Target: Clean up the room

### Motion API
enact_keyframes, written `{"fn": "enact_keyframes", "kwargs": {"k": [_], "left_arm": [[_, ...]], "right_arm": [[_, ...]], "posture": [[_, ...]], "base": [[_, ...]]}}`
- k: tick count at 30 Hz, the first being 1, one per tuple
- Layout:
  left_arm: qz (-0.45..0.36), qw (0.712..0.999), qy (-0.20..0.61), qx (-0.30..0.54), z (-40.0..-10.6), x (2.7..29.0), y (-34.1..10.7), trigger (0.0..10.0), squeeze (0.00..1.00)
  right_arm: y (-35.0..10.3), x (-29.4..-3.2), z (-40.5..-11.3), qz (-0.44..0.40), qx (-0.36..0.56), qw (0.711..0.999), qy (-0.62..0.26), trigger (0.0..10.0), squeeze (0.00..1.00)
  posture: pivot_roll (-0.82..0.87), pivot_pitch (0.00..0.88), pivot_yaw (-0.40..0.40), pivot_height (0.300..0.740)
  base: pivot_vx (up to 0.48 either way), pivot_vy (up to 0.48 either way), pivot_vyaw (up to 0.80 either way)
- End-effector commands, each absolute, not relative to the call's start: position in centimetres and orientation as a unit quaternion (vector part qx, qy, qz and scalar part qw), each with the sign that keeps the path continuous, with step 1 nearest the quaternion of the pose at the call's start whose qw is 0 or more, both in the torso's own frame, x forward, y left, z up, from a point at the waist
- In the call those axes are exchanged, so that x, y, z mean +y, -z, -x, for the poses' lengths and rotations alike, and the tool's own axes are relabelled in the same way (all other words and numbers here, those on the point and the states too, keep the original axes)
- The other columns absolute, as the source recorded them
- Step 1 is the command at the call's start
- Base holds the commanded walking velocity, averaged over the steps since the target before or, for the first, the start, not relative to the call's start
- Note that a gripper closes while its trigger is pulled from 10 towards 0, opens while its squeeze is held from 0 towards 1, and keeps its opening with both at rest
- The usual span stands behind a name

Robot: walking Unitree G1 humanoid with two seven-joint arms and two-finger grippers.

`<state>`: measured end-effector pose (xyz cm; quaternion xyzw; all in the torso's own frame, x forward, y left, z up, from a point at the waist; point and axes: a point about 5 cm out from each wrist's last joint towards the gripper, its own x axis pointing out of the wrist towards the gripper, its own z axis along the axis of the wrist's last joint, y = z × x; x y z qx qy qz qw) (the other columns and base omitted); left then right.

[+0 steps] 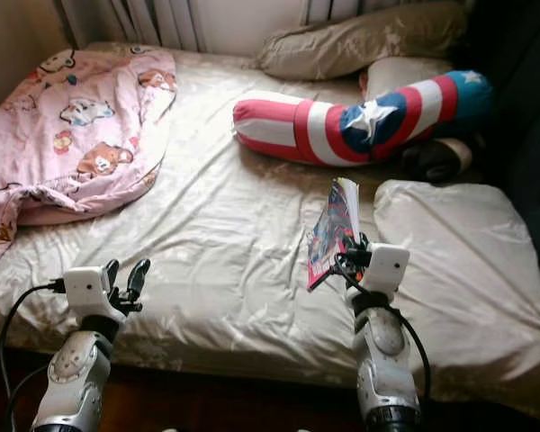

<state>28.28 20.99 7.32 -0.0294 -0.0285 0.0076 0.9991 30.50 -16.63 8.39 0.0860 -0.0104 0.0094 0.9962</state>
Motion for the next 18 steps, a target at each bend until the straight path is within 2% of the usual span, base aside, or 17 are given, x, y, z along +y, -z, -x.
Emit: {"fn": "enact_keyframes", "kwargs": {"k": [1,8,10,15,18], "left_arm": [[0.026,0.999,-0.013,-0.023,-28.11,21.47,-7.33,10.0,0.0],[0.027,0.999,-0.011,-0.024,-28.14,21.43,-7.38,10.0,0.0],[0.026,0.999,-0.01,-0.024,-28.13,21.4,-7.39,10.0,0.0],[0.024,0.999,-0.008,-0.023,-28.1,21.36,-7.39,10.0,0.0],[0.026,0.999,-0.01,-0.025,-28.1,21.41,-7.47,10.0,0.0]], "right_arm": [[-9.0,-16.59,-30.56,-0.09,-0.028,0.996,-0.011,10.0,0.0],[-8.62,-16.43,-30.5,-0.091,-0.015,0.996,-0.01,10.0,0.0],[-8.5,-16.36,-30.52,-0.095,-0.01,0.995,-0.012,10.0,0.0],[-8.59,-16.2,-30.55,-0.096,-0.015,0.995,-0.018,10.0,0.0],[-8.66,-16.13,-30.58,-0.096,-0.017,0.995,-0.02,10.0,0.0]], "posture": [[0.08,0.168,-0.073,0.74],[0.09,0.172,-0.075,0.74],[0.09,0.171,-0.076,0.74],[0.09,0.17,-0.076,0.74],[0.09,0.173,-0.077,0.74]], "base": [[0.0,0.0,0.0],[0.0,0.0,0.0],[0.251,0.0,0.0],[0.274,0.0,-0.67],[0.287,0.0,0.0]]}}
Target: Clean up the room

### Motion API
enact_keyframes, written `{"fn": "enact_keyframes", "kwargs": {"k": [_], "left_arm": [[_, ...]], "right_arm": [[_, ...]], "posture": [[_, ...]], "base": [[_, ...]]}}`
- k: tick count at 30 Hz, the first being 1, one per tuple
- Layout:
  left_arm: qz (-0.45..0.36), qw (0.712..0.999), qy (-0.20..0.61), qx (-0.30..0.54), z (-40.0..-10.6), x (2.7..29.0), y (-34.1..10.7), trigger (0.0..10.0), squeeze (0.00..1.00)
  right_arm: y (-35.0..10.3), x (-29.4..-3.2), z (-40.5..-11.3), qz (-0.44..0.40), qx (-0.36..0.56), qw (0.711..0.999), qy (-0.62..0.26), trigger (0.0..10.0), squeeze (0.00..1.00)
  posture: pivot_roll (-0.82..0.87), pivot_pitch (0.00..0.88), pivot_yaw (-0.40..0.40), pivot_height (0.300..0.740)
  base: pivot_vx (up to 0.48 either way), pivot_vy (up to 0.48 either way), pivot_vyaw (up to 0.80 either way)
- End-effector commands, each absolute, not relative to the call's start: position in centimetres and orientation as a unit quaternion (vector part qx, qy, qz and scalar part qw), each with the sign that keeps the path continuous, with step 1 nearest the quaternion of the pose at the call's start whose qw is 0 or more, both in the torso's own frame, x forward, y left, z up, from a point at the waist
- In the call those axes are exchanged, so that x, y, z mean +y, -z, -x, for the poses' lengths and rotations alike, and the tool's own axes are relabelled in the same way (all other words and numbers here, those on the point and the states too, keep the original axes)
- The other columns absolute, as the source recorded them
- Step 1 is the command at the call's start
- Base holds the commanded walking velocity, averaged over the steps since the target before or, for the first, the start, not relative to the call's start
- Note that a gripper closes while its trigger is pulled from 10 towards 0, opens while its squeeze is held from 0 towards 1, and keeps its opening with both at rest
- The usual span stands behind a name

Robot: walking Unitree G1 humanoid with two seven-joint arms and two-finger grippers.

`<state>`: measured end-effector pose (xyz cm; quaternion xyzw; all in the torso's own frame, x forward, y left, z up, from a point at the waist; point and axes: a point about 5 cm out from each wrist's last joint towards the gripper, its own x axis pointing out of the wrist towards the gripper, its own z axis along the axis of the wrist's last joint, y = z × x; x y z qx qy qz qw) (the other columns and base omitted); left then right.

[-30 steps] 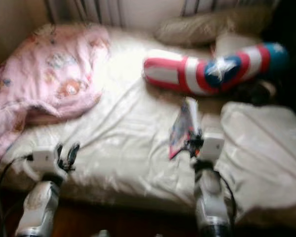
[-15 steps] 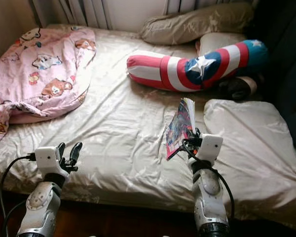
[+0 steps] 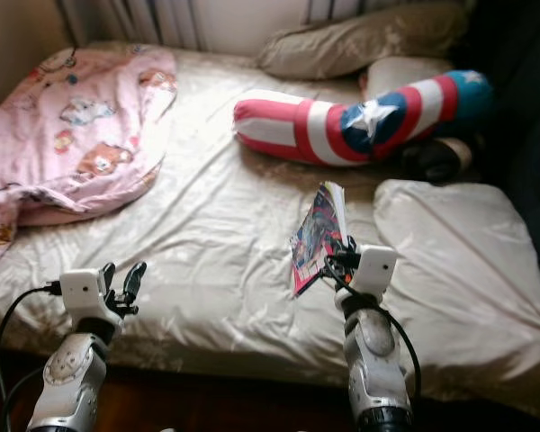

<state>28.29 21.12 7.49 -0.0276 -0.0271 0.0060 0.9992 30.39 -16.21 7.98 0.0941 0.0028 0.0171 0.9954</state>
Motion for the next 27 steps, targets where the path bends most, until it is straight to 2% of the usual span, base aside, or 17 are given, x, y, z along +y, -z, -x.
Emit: {"fn": "enact_keyframes", "kwargs": {"k": [1,11,27], "left_arm": [[0.026,0.999,-0.01,-0.025,-28.1,21.41,-7.47,10.0,0.0],[0.025,0.999,-0.009,-0.027,-28.05,21.32,-7.56,10.0,0.0],[0.026,0.999,-0.003,-0.039,-28.34,20.87,-8.24,10.0,0.0]], "right_arm": [[-8.66,-16.13,-30.58,-0.096,-0.017,0.995,-0.02,10.0,0.0],[-8.77,-15.67,-30.68,-0.102,-0.02,0.994,-0.028,10.0,0.0],[-8.13,-15.31,-30.44,-0.14,-0.008,0.989,-0.041,10.0,0.0]], "posture": [[0.09,0.173,-0.077,0.74],[0.09,0.163,-0.078,0.74],[0.09,0.164,-0.079,0.74]], "base": [[0.289,0.0,0.0],[0.287,0.0,0.0],[0.0,0.0,0.0]]}}
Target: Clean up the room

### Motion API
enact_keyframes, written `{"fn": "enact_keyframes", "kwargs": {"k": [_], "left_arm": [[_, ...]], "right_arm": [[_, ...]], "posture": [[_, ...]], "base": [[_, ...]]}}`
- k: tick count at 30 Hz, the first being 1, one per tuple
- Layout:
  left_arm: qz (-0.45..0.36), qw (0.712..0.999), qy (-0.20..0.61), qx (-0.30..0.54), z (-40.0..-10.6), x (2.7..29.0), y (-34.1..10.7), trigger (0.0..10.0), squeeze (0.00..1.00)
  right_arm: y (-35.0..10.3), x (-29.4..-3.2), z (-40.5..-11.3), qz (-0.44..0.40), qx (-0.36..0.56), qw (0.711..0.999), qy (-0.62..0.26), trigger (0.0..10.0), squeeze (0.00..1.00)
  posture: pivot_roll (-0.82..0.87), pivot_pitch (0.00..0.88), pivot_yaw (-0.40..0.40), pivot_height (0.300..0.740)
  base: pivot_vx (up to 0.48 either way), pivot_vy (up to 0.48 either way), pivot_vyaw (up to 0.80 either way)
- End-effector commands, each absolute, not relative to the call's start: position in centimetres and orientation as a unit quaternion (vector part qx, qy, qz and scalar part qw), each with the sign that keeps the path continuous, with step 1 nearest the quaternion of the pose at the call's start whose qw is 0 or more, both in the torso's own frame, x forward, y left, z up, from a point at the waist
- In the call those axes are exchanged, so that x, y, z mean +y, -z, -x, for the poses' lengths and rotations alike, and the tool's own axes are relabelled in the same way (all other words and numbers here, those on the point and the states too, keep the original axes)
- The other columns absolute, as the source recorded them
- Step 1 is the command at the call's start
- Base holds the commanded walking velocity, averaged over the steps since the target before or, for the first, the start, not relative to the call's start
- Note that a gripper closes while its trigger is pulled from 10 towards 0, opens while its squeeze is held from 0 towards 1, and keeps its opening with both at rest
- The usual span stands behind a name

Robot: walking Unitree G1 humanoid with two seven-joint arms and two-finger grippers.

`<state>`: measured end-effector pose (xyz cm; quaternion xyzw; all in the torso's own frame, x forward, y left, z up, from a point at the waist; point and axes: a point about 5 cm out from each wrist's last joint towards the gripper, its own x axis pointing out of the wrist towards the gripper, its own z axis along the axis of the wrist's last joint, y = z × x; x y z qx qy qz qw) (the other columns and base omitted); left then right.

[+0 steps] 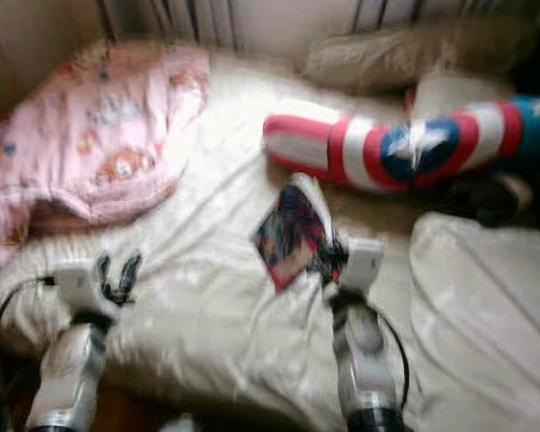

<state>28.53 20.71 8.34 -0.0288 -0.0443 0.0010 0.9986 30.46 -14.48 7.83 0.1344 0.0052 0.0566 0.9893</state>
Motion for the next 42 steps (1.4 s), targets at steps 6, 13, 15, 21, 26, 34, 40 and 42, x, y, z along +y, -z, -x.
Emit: {"fn": "enact_keyframes", "kwargs": {"k": [6,13,15,21,26,34,40,42], "left_arm": [[0.026,0.999,-0.004,-0.041,-28.3,20.9,-8.3,10.0,0.0],[0.022,0.999,-0.003,-0.038,-28.4,20.9,-8.4,10.0,0.0],[0.024,0.999,-0.004,-0.038,-28.4,21.0,-8.4,10.0,0.0],[0.023,0.999,-0.004,-0.037,-28.3,21.0,-8.3,10.0,0.0],[0.024,0.999,-0.005,-0.035,-28.3,21.0,-8.3,10.0,0.0],[0.023,0.999,-0.006,-0.035,-28.2,21.0,-8.2,10.0,0.0],[0.022,0.999,-0.006,-0.035,-28.2,21.0,-8.2,10.0,0.0],[0.022,0.999,-0.005,-0.034,-28.2,21.0,-8.2,10.0,0.0]], "right_arm": [[-8.0,-15.5,-30.4,-0.137,-0.007,0.99,-0.03,10.0,0.0],[-7.9,-15.6,-30.5,-0.136,0.001,0.99,-0.025,10.0,0.0],[-7.8,-15.3,-30.4,-0.131,0.005,0.991,-0.038,10.0,0.0],[-7.7,-15.2,-30.3,-0.131,0.003,0.991,-0.042,10.0,0.0],[-7.5,-15.2,-30.2,-0.126,0.006,0.991,-0.042,10.0,0.0],[-7.1,-14.9,-30.2,-0.124,0.02,0.991,-0.055,10.0,0.0],[-7.2,-14.9,-30.1,-0.127,0.01,0.99,-0.053,10.0,0.0],[-7.1,-14.9,-30.1,-0.126,0.013,0.99,-0.054,10.0,0.0]], "posture": [[0.09,0.174,-0.077,0.74],[0.09,0.176,-0.075,0.74],[0.09,0.177,-0.074,0.726],[0.09,0.176,-0.073,0.691],[0.09,0.176,-0.074,0.681],[0.09,0.176,-0.076,0.672],[0.1,0.167,-0.075,0.662],[0.1,0.167,-0.075,0.662]], "base": [[0.0,0.0,0.0],[0.0,0.0,0.0],[0.0,0.0,0.0],[0.0,0.0,0.0],[0.0,0.0,0.0],[0.0,0.0,0.0],[0.0,0.0,0.0],[0.0,0.0,0.0]]}}
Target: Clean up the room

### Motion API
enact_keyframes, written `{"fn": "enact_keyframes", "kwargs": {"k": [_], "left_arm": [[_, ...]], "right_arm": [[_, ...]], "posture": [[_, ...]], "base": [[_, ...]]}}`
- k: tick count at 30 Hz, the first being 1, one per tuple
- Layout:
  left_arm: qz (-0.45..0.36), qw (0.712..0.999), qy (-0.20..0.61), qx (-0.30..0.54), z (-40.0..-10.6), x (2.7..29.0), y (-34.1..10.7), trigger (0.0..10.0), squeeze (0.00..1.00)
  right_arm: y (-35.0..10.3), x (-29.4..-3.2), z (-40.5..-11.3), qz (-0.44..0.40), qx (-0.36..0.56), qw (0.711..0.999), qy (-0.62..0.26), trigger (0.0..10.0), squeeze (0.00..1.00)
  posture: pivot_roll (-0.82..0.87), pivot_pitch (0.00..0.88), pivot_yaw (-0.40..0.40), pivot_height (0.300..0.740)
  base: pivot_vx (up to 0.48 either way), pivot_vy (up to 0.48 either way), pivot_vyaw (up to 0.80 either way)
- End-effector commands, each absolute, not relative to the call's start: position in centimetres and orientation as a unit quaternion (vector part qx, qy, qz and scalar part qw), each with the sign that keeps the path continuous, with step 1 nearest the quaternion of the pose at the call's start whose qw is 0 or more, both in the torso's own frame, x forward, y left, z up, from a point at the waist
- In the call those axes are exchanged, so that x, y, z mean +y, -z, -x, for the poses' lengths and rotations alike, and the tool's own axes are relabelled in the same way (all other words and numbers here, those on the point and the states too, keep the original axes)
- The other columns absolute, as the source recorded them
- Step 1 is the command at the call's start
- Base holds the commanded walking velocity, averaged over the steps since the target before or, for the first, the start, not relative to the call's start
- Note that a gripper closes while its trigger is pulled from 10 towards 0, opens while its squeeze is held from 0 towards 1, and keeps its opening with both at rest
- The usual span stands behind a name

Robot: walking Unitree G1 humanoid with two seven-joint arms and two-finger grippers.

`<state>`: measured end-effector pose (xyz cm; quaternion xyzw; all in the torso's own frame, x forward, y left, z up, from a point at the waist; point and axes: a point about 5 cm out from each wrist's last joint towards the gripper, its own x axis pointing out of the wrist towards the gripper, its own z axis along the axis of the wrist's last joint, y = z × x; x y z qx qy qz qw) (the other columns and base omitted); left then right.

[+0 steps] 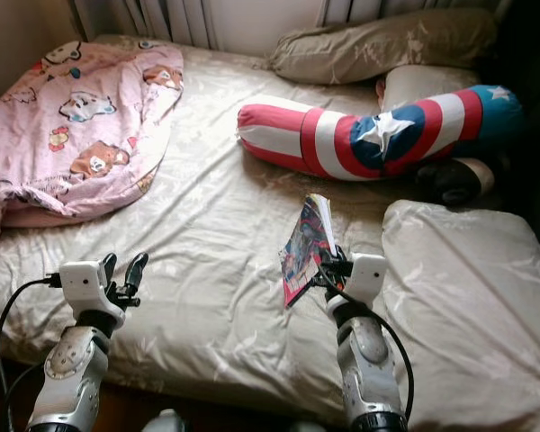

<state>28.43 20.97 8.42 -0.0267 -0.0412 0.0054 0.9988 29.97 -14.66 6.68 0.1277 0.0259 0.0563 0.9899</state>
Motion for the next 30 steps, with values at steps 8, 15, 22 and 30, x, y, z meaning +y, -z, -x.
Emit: {"fn": "enact_keyframes", "kwargs": {"k": [8,15,22,30], "left_arm": [[0.021,0.999,-0.004,-0.032,-28.0,21.0,-8.1,10.0,0.0],[0.011,1.0,0.005,-0.028,-27.9,20.8,-7.9,10.0,0.0],[0.009,1.0,0.004,-0.029,-28.0,20.9,-8.1,10.0,0.0],[0.005,1.0,0.012,-0.024,-27.8,20.8,-8.0,10.0,0.0]], "right_arm": [[-6.7,-14.7,-30.1,-0.151,0.02,0.987,-0.049,10.0,0.0],[-6.4,-15.1,-30.2,-0.18,0.023,0.983,-0.034,10.0,0.0],[-6.6,-15.2,-31.7,-0.293,0.035,0.955,-0.04,10.0,0.0],[-7.1,-14.0,-33.2,-0.293,0.053,0.946,-0.131,10.0,0.0]], "posture": [[0.1,0.154,-0.072,0.649],[0.11,0.159,-0.069,0.649],[0.11,0.18,-0.058,0.649],[0.12,0.2,-0.04,0.649]], "base": [[0.0,0.0,0.0],[0.0,0.0,0.0],[0.0,0.0,0.0],[0.0,0.0,0.0]]}}
